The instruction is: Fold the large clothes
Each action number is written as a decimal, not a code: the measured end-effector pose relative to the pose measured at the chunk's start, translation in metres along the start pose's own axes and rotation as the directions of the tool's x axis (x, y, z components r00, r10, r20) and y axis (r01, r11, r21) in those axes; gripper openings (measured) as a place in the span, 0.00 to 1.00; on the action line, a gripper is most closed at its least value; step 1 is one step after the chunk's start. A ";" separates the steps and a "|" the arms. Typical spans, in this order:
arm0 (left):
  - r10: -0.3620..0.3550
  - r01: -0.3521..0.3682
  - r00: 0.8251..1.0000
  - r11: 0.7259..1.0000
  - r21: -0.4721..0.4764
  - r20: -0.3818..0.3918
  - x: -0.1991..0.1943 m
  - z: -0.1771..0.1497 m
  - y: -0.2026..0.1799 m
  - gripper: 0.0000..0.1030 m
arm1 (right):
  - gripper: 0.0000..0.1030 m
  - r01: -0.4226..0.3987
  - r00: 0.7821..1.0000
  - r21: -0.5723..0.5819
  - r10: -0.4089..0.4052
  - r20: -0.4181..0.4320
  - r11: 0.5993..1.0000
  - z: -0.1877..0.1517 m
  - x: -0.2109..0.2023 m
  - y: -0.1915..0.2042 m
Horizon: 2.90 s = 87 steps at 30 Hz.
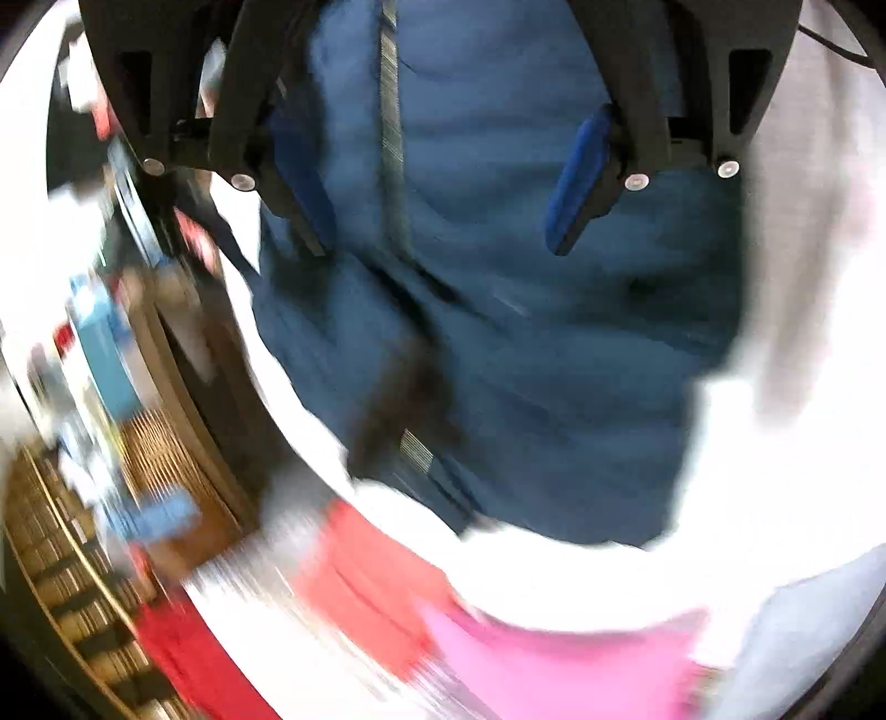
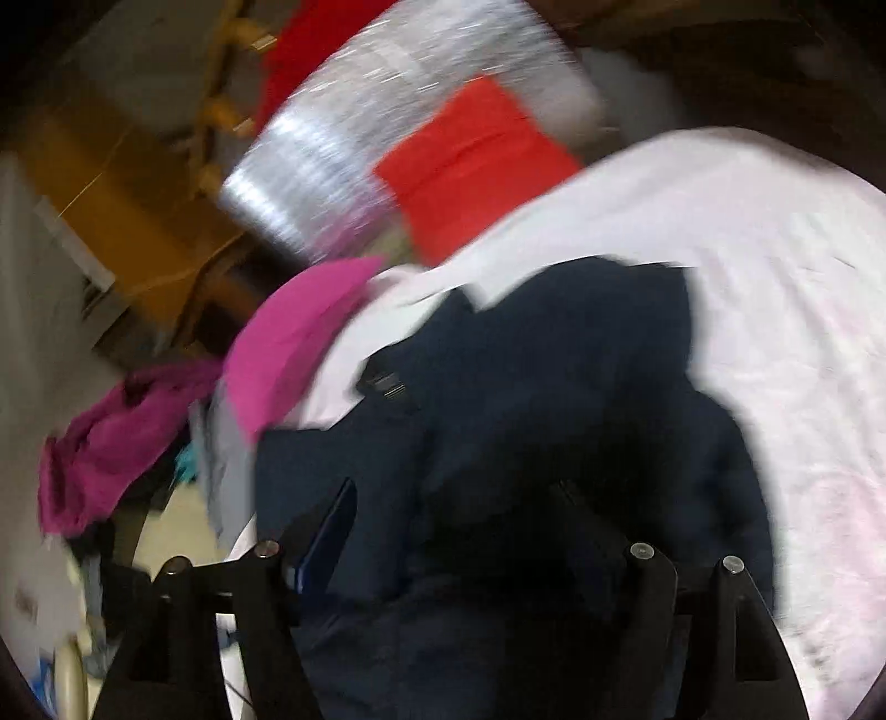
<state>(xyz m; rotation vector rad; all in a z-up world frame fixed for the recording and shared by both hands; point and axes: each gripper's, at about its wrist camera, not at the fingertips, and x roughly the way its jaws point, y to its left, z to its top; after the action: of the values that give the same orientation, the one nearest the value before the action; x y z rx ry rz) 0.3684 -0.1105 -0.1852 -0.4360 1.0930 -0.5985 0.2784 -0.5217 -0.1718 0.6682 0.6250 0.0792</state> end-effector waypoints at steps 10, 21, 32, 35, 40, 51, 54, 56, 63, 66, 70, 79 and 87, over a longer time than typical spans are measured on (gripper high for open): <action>0.260 -0.254 0.965 0.961 -0.110 0.044 0.041 0.035 0.049 0.76 | 0.97 0.219 0.964 -0.591 -0.267 0.006 0.776 -0.063 0.085 0.116; 0.307 -0.304 0.952 0.948 -0.092 0.017 0.066 0.034 0.039 0.76 | 0.56 0.208 0.964 0.154 -0.229 0.135 0.966 0.017 0.017 -0.033; 0.368 -0.364 0.926 0.930 -0.052 0.084 0.071 0.056 0.021 0.76 | 1.00 0.123 0.992 -0.402 -0.110 0.056 0.907 -0.014 0.032 0.058; 0.409 -0.400 0.909 0.911 -0.103 0.085 0.067 0.063 0.034 0.76 | 1.00 0.170 0.980 -0.574 -0.196 0.017 0.801 -0.035 0.062 0.082; 0.424 -0.420 0.905 0.903 -0.087 0.039 0.080 0.066 0.043 0.76 | 0.98 0.313 0.938 -0.634 -0.336 0.088 0.708 -0.044 0.094 0.090; 0.396 -0.393 0.916 0.918 -0.047 0.067 0.078 0.074 0.032 0.76 | 0.92 0.129 0.979 0.110 -0.144 0.144 0.986 0.055 0.014 -0.062; 0.365 -0.364 0.929 0.931 -0.024 0.065 0.081 0.075 0.026 0.76 | 0.93 0.059 0.993 0.182 -0.076 0.088 0.982 0.058 0.029 -0.077; 0.340 -0.339 0.940 0.941 -0.020 0.041 0.087 0.073 0.027 0.76 | 0.92 0.081 0.994 0.166 -0.092 0.056 0.983 0.054 0.041 -0.074; 0.340 -0.339 0.939 0.940 -0.029 0.052 0.088 0.073 0.029 0.74 | 0.14 0.098 0.992 0.097 -0.105 0.073 0.990 0.057 0.038 -0.060; 0.384 -0.384 0.923 0.923 -0.021 0.019 0.096 0.072 0.033 0.76 | 0.14 0.157 0.980 0.060 -0.163 0.111 0.986 0.057 0.028 -0.056; 0.364 -0.364 0.931 0.931 -0.037 -0.008 0.094 0.070 0.038 0.76 | 0.14 0.238 0.971 0.096 -0.237 -0.016 0.967 0.049 0.047 -0.077; 0.194 -0.191 0.980 0.979 -0.068 0.039 0.051 0.071 0.041 0.80 | 1.00 0.195 0.962 0.193 -0.226 0.153 0.962 0.058 -0.031 -0.101; 0.039 -0.054 0.995 0.984 -0.169 -0.091 0.083 0.074 0.071 0.81 | 1.00 0.096 0.995 0.300 -0.085 -0.048 0.949 0.056 0.017 -0.143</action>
<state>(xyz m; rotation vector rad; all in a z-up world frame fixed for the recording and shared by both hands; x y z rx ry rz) 0.4794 -0.1071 -0.2550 -0.5361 1.2405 -0.4872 0.3054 -0.6616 -0.2326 0.9349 0.7075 -0.0932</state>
